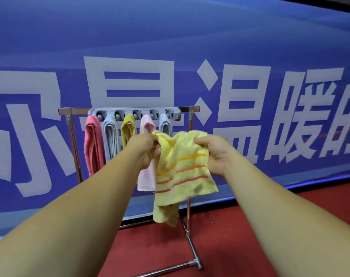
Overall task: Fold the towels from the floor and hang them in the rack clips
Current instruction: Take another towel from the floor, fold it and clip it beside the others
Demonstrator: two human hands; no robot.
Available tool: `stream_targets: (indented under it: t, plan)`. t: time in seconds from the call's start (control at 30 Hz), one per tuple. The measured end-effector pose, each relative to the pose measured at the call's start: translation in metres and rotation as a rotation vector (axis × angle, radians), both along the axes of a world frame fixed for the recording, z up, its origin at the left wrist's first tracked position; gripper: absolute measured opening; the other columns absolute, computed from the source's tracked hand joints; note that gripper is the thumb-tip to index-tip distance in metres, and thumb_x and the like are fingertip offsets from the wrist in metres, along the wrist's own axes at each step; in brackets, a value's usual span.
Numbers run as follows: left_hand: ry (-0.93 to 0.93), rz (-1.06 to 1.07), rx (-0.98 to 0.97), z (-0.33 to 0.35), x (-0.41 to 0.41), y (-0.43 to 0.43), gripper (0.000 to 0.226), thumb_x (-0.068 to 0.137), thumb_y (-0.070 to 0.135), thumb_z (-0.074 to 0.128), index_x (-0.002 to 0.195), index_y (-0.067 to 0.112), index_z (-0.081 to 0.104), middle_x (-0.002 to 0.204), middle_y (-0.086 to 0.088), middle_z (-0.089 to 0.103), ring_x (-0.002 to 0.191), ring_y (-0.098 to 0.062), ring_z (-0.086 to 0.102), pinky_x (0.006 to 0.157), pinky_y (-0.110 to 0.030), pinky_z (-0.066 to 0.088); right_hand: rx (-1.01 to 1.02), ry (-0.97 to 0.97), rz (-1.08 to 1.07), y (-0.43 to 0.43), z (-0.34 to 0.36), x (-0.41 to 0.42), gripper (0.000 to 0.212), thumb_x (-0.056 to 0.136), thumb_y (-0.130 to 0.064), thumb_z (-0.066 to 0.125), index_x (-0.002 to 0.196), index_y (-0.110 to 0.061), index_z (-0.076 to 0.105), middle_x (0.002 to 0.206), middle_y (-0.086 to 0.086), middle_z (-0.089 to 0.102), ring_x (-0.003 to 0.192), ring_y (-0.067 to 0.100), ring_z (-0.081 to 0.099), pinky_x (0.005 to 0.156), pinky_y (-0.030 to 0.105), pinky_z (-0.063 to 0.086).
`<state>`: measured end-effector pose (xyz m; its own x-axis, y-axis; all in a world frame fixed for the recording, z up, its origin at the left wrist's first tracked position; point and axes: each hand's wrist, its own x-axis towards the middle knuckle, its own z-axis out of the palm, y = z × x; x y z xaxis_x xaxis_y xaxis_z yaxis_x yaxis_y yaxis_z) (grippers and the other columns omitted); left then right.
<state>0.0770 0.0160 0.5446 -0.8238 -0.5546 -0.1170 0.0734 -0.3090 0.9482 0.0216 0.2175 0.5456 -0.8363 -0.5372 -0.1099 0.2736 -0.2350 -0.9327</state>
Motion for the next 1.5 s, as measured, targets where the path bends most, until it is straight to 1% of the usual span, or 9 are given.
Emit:
stream_targets:
  t: [0.1, 0.2, 0.33, 0.47, 0.7, 0.87, 0.97, 1.2, 1.5]
  plan:
    - [-0.086, -0.129, -0.259, 0.000, 0.005, 0.003, 0.031, 0.102, 0.025, 0.070, 0.128, 0.008, 0.065, 0.112, -0.009, 0.077, 0.100, -0.027, 0.077, 0.078, -0.039, 0.065, 0.000, -0.003, -0.109, -0.010, 0.011, -0.004, 0.024, 0.106, 0.000, 0.050, 0.128, 0.002, 0.059, 0.108, 0.031, 0.077, 0.090, 0.047, 0.079, 0.070, 0.059, 0.064]
    - [-0.078, -0.205, -0.557, 0.008, 0.011, 0.012, 0.052, 0.094, 0.045, 0.078, 0.135, 0.020, 0.058, 0.129, -0.005, 0.063, 0.115, -0.025, 0.066, 0.094, -0.041, 0.060, 0.056, -0.005, -0.173, -0.018, 0.015, -0.011, 0.024, 0.105, 0.001, 0.047, 0.127, 0.003, 0.058, 0.110, 0.030, 0.076, 0.093, 0.048, 0.078, 0.081, 0.063, 0.063]
    - [0.090, -0.281, -0.819, 0.020, 0.019, 0.026, 0.054, 0.094, 0.041, 0.079, 0.141, 0.027, 0.056, 0.136, -0.007, 0.061, 0.117, -0.018, 0.064, 0.095, -0.035, 0.057, 0.101, -0.020, -0.166, -0.022, 0.019, -0.017, 0.025, 0.105, 0.000, 0.044, 0.128, 0.003, 0.054, 0.114, 0.030, 0.074, 0.094, 0.049, 0.077, 0.088, 0.066, 0.060]
    - [-0.004, -0.431, -1.316, 0.024, 0.013, 0.033, 0.092, 0.084, 0.040, 0.089, 0.160, 0.040, 0.037, 0.162, 0.004, 0.044, 0.142, -0.019, 0.048, 0.115, -0.044, 0.048, 0.207, 0.007, -0.039, -0.020, 0.027, -0.011, 0.030, 0.104, 0.002, 0.039, 0.127, 0.009, 0.057, 0.106, 0.032, 0.076, 0.086, 0.048, 0.079, 0.077, 0.059, 0.064]
    - [-0.119, -0.357, -1.697, 0.026, -0.002, 0.039, 0.078, 0.078, 0.045, 0.091, 0.145, 0.032, 0.055, 0.136, 0.000, 0.063, 0.122, -0.024, 0.059, 0.102, -0.044, 0.052, 0.263, 0.076, 0.173, -0.006, 0.032, -0.004, 0.023, 0.101, 0.000, 0.044, 0.111, -0.003, 0.064, 0.085, 0.019, 0.075, 0.072, 0.033, 0.072, 0.067, 0.043, 0.054]
    - [-0.197, -0.344, -1.658, 0.028, -0.003, 0.041, 0.075, 0.084, 0.043, 0.088, 0.149, 0.028, 0.053, 0.136, 0.001, 0.064, 0.119, -0.024, 0.061, 0.098, -0.040, 0.055, 0.219, 0.124, 0.215, 0.004, 0.027, -0.011, 0.015, 0.099, -0.004, 0.065, 0.111, 0.001, 0.071, 0.096, 0.020, 0.078, 0.079, 0.030, 0.077, 0.079, 0.044, 0.061]
    - [-0.225, -0.302, -1.544, 0.028, -0.003, 0.033, 0.038, 0.092, 0.041, 0.079, 0.123, 0.022, 0.069, 0.112, -0.001, 0.071, 0.098, -0.020, 0.066, 0.082, -0.036, 0.059, 0.222, 0.287, 0.162, 0.007, 0.021, -0.018, 0.016, 0.098, -0.013, 0.072, 0.108, -0.001, 0.075, 0.091, 0.012, 0.080, 0.073, 0.020, 0.076, 0.095, 0.043, 0.060]
    - [-0.091, -0.222, -1.002, 0.025, 0.003, 0.015, 0.016, 0.103, 0.032, 0.065, 0.110, 0.020, 0.072, 0.100, -0.007, 0.070, 0.088, -0.021, 0.068, 0.063, -0.031, 0.055, 0.481, 0.400, 0.274, 0.016, -0.013, -0.028, 0.043, 0.085, -0.036, 0.087, 0.125, -0.026, 0.074, 0.121, -0.003, 0.080, 0.122, 0.020, 0.070, 0.115, 0.045, 0.046]
    - [-0.029, -0.262, -0.870, 0.028, 0.008, 0.006, 0.022, 0.105, 0.044, 0.062, 0.106, 0.026, 0.074, 0.087, -0.002, 0.065, 0.076, -0.018, 0.060, 0.060, -0.030, 0.051, 0.358, 0.541, 0.129, -0.016, -0.036, -0.029, 0.024, 0.097, -0.023, 0.074, 0.117, -0.010, 0.076, 0.106, 0.003, 0.081, 0.101, 0.014, 0.075, 0.097, 0.039, 0.051]
